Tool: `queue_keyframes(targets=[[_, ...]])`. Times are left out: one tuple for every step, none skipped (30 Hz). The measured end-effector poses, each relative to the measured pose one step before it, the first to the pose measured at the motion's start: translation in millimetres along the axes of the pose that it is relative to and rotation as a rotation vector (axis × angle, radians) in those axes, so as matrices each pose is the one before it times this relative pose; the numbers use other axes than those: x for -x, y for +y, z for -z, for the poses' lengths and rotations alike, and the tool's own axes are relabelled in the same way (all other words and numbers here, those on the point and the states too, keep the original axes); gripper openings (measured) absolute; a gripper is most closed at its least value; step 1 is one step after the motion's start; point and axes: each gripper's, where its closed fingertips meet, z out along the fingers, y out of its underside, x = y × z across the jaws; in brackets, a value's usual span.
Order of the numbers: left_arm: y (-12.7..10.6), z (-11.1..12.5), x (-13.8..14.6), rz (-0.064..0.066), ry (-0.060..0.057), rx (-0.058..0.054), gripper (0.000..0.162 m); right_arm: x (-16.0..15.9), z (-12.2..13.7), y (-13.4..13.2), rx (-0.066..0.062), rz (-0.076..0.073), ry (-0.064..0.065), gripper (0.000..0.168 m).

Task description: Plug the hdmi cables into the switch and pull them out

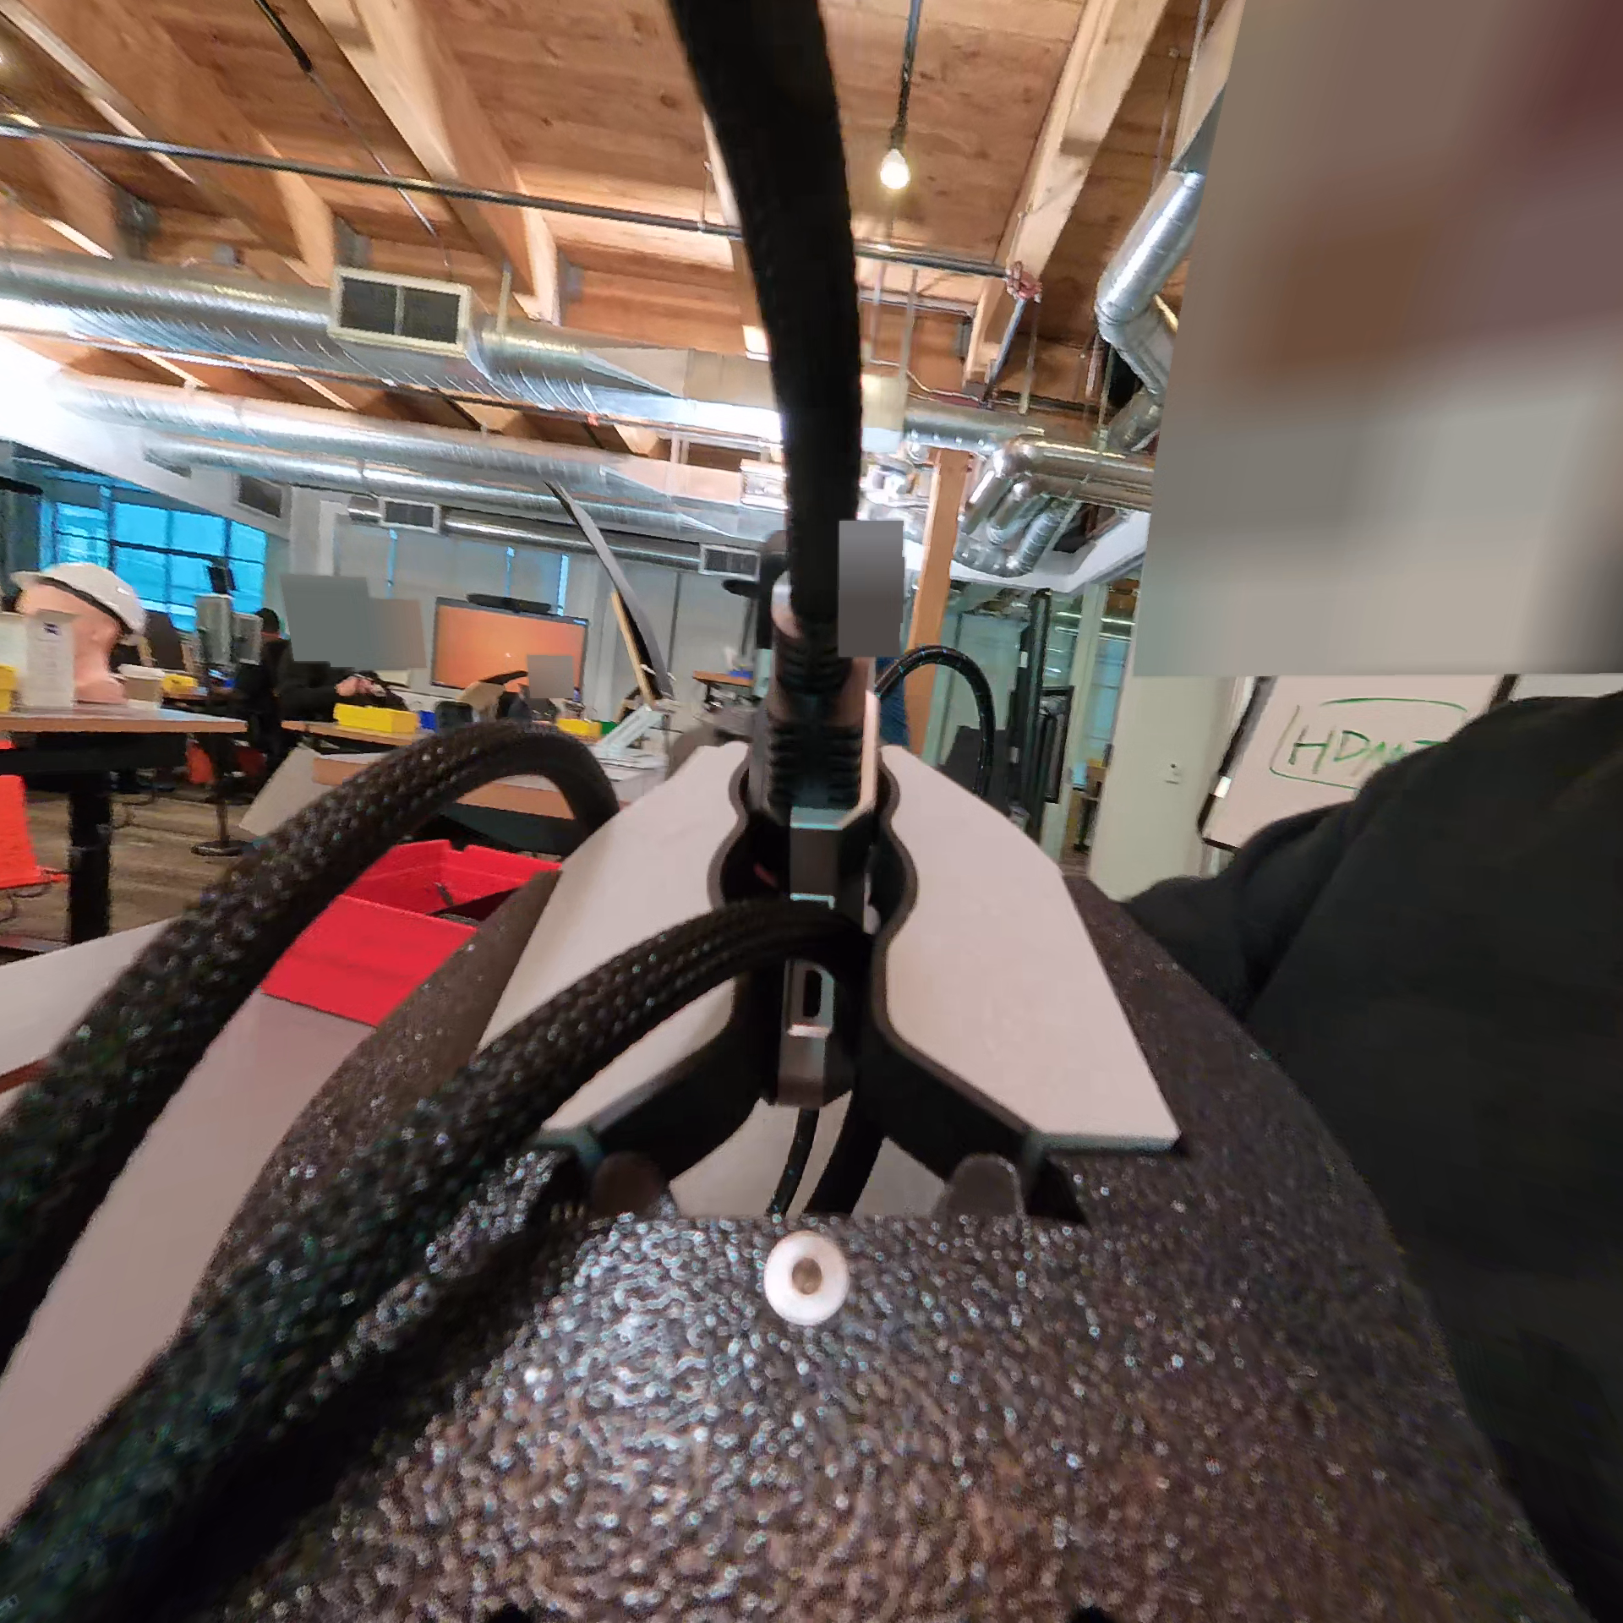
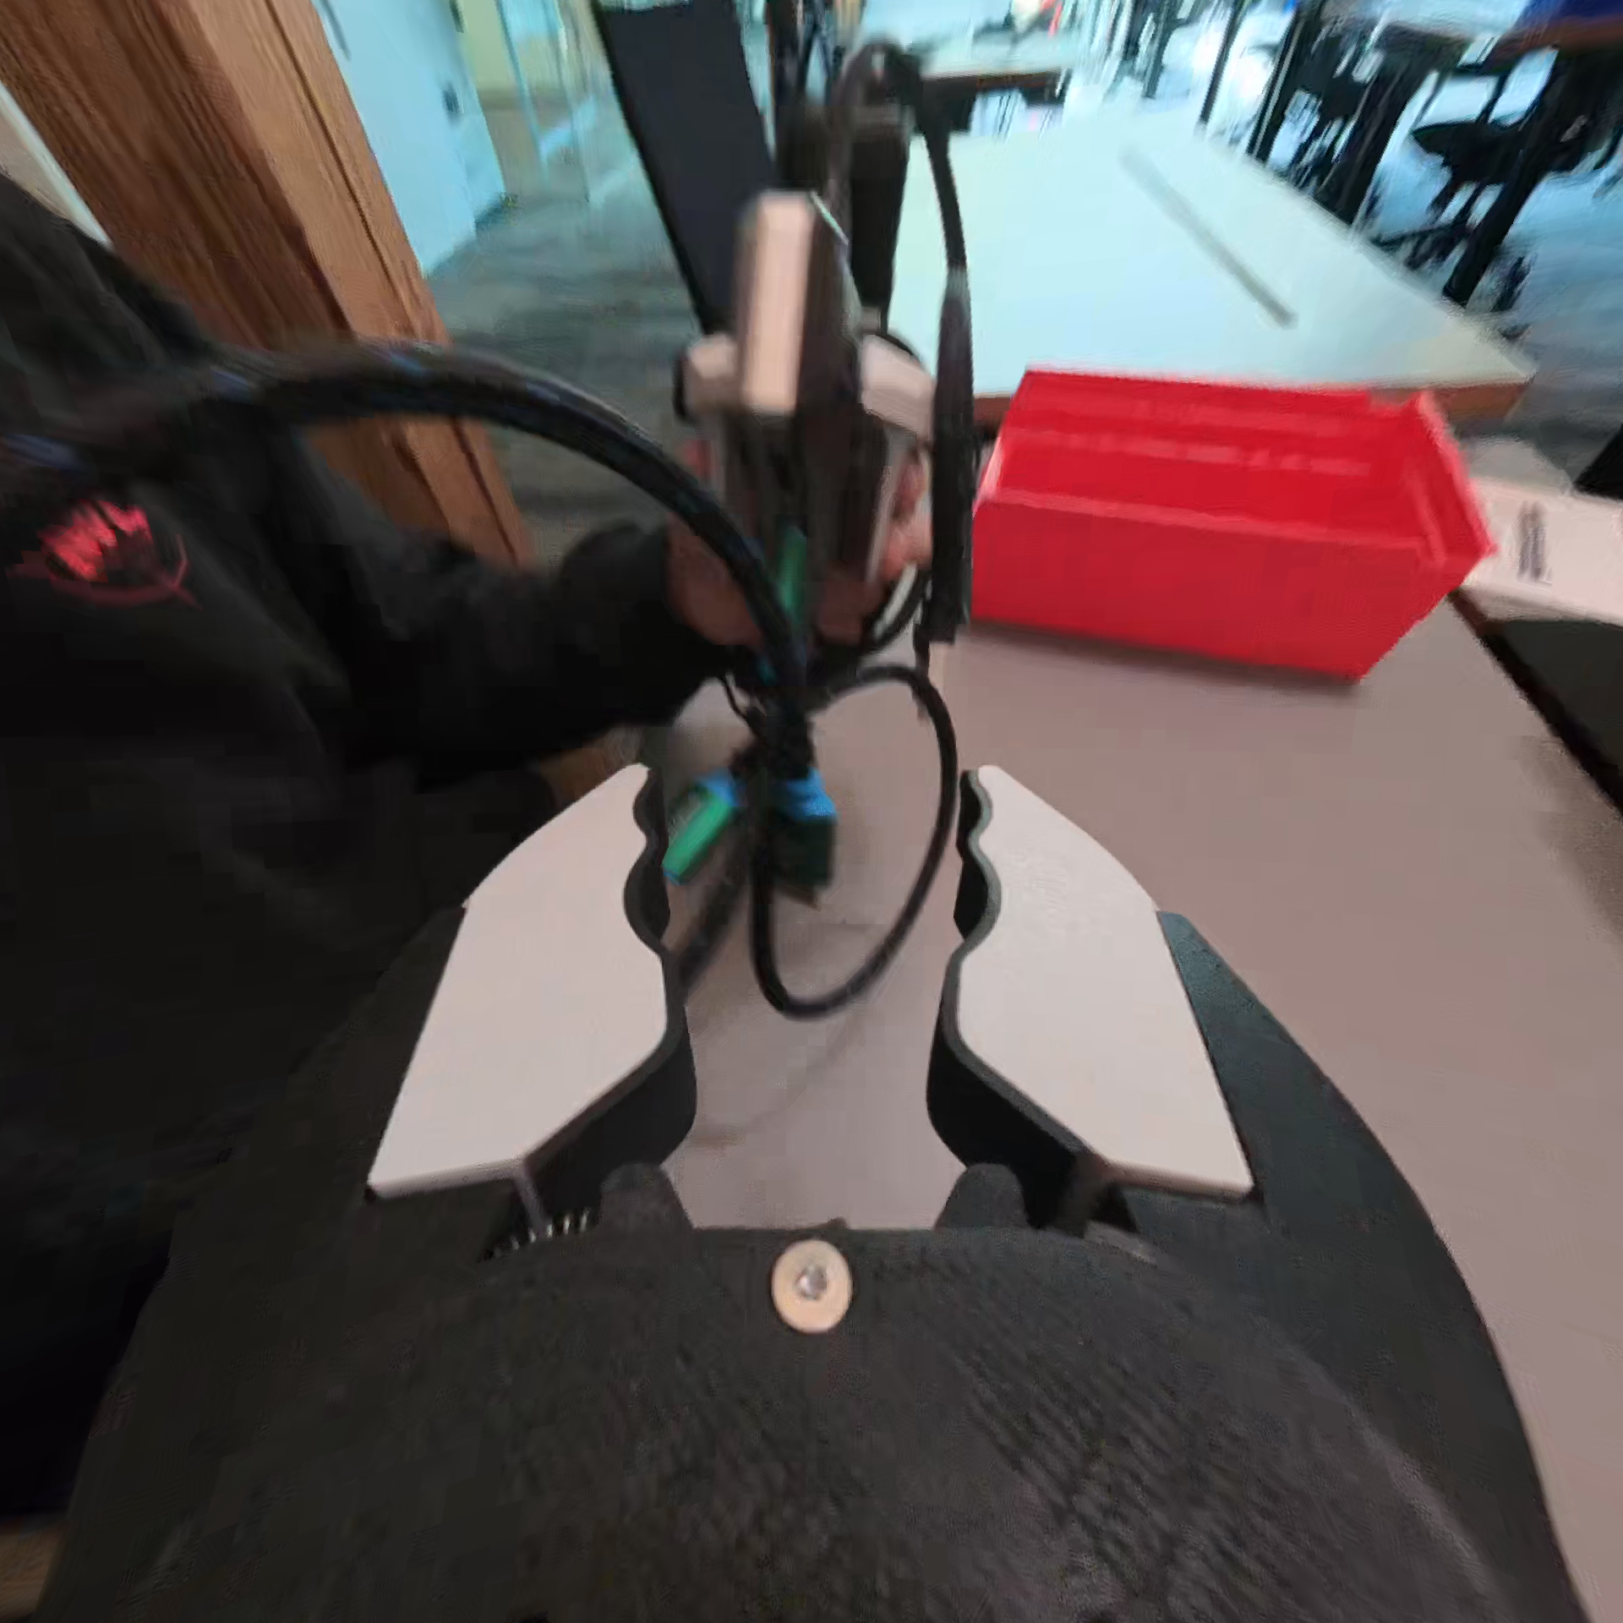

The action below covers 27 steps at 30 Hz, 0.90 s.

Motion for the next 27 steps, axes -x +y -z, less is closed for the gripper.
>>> queue_keyframes(targets=[[-0.61,0.45,3.64,-0.0072,-0.0242,-0.0139,0.022,2.65,-3.85,-6.38,-0.0384,0.0135,0.0311,0.062],[-0.78,0.21,3.74,0.0031,-0.0234,-0.0182,0.022,-3.0,-4.18,-3.57,-0.0201,0.0242,0.0641,0.061],[-1.32,0.16,3.4,0.0183,-0.0205,-0.0244,0.022,-6.54,-3.39,-1.19,-0.0094,0.0242,0.0783,0.063],[-1.92,0.3,3.08,0.035,-0.0161,-0.0299,0.022,-7.47,-1.03,1.28,-0.0008,0.0291,0.0733,0.067],[-1.84,0.67,4.73,0.0393,-0.0288,-0.0318,0.022,-10.58,2.13,0.06,-0.019,0.0244,0.0788,0.074],[-0.58,1.02,6.17,0.033,-0.0392,-0.0245,0.021,-15.9,5.97,-3.78,-0.0597,0.0095,0.0963,0.079],[1.7,0.74,5.33,0.0329,-0.0306,-0.0089,0.022,-16.8,8.26,-4.61,-0.0828,0.0012,0.0785,0.084],[2.66,0.67,6.0,0.0366,-0.0335,-0.0001,0.022,-13.09,10.77,-2.62,-0.0817,0.0107,0.0346,0.083],[1.25,1.84,6.43,0.0489,-0.0317,-0.0028,0.021,-14.48,14.72,3.33,-0.0526,0.0412,0.0376,0.067],[-1.26,2.82,4.28,0.0653,-0.0094,-0.0074,0.021,-22.53,17.61,4.13,-0.0493,0.0238,0.093,0.062],[-4.73,3.98,4.07,0.0669,-0.0058,-0.0269,0.022,-26.23,18.07,4.07,-0.0299,-0.0273,0.1212,0.059],[-7.08,4.43,4.38,0.0599,-0.0096,-0.0435,0.022,-9.25,15.25,6.28,0.0131,-0.0256,0.0191,0.057],[-6.81,4.0,4.39,0.0424,-0.0119,-0.0406,0.022,3.06,12.62,3.16,0.0121,-0.0014,-0.0194,0.052],[-5.23,3.19,5.06,0.0315,-0.0176,-0.0294,0.022,9.51,8.94,-1.51,-0.0161,0.0256,-0.006,0.052],[-3.71,2.32,6.84,0.0352,-0.0306,-0.0228,0.022,19.35,4.69,-3.81,-0.0313,0.0584,-0.0283,0.05],[-2.01,1.27,8.61,0.0374,-0.0406,-0.019,0.022,20.67,-0.73,-3.68,-0.0179,0.0724,-0.0039,0.043],[-0.48,0.4,8.72,0.0331,-0.0369,-0.0149,0.022,19.44,-5.98,-1.25,0.0221,0.0982,0.0109,0.037],[0.97,-0.5,8.06,0.0326,-0.0296,-0.0106,0.022,15.76,-9.75,-2.6,0.049,0.1484,0.0204,0.032],[1.94,-0.87,6.75,0.0315,-0.02,-0.006,0.022,11.72,-9.62,-6.1,0.0605,0.1939,0.0139,0.033],[2.85,-1.15,4.75,0.0291,-0.0082,-0.0003,0.022,1.52,-7.54,-11.11,0.042,0.1538,0.042,0.032],[4.1,-1.44,2.67,0.0274,0.002,0.01,0.022,-7.02,-5.6,-14.38,-0.0011,0.0594,0.0714,0.03],[4.55,-1.32,1.64,0.0206,0.0025,0.0165,0.022,-6.75,-4.06,-13.78,-0.0284,-0.0067,0.0456,0.029],[3.68,-1.08,1.3,0.0088,-0.0051,0.0127,0.022,-2.58,-3.62,-10.85,-0.0301,-0.0339,0.0004,0.031],[2.78,-0.92,0.43,-0.0055,-0.0093,0.0096,0.022,2.01,-4.71,-6.67,-0.0111,-0.0414,-0.0351,0.029],[1.95,-0.89,0.07,-0.0159,-0.0109,0.0095,0.022,5.07,-6.08,-3.77,0.0035,-0.0359,-0.0497,0.031],[1.52,-0.67,0.26,-0.0186,-0.0136,0.0109,0.022,10.23,-7.12,-1.21,0.0187,-0.0067,-0.0779,0.03],[1.35,-0.4,0.58,-0.0185,-0.016,0.0134,0.022,13.68,-7.36,2.39,0.043,0.0302,-0.0976,0.029]])
